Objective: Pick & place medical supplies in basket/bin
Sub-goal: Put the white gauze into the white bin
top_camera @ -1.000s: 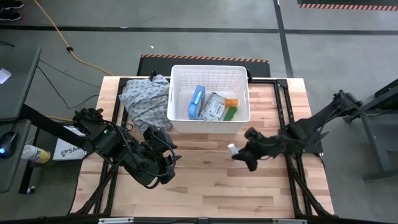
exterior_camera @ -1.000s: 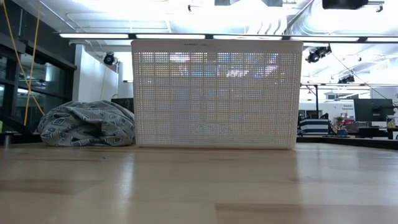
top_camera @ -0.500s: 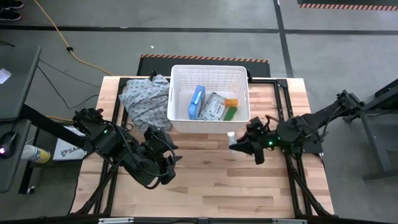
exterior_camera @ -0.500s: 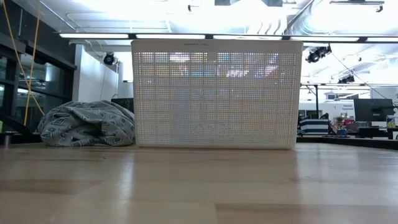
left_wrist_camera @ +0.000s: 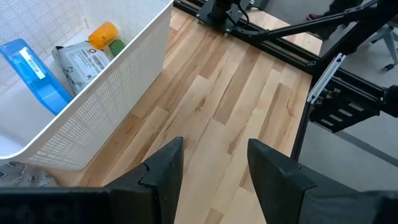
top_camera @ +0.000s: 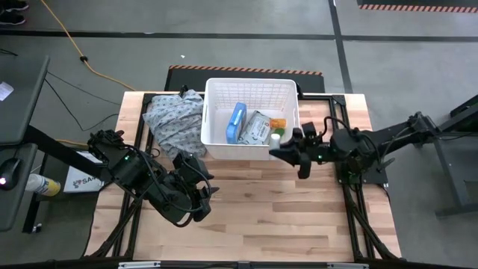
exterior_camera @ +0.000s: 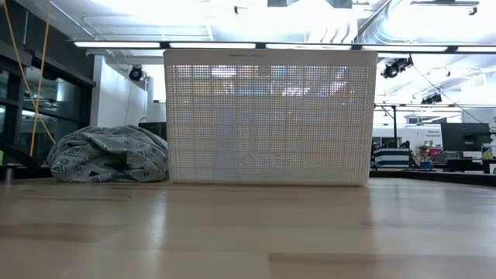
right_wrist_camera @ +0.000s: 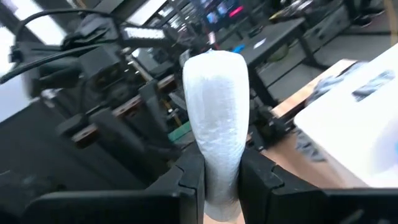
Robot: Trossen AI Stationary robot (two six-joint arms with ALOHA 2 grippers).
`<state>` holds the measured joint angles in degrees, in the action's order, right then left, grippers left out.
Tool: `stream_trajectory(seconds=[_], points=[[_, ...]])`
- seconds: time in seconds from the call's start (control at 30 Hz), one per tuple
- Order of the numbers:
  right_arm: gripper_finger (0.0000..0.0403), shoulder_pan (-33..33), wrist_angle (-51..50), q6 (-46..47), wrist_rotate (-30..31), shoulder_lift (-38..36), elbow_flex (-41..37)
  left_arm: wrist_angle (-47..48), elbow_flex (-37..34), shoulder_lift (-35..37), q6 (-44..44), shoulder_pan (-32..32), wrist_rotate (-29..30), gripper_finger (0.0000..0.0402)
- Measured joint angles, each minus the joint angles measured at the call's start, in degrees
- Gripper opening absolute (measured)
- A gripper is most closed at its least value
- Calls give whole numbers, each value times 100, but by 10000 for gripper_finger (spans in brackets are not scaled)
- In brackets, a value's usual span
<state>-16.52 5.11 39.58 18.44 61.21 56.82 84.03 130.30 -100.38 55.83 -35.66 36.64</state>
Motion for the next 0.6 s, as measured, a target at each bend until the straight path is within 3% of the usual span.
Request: stream_trajectory(seconds=[0.6], points=[[61, 434, 12, -1039, 865, 0, 0, 7, 0, 0, 0, 0, 0, 211]])
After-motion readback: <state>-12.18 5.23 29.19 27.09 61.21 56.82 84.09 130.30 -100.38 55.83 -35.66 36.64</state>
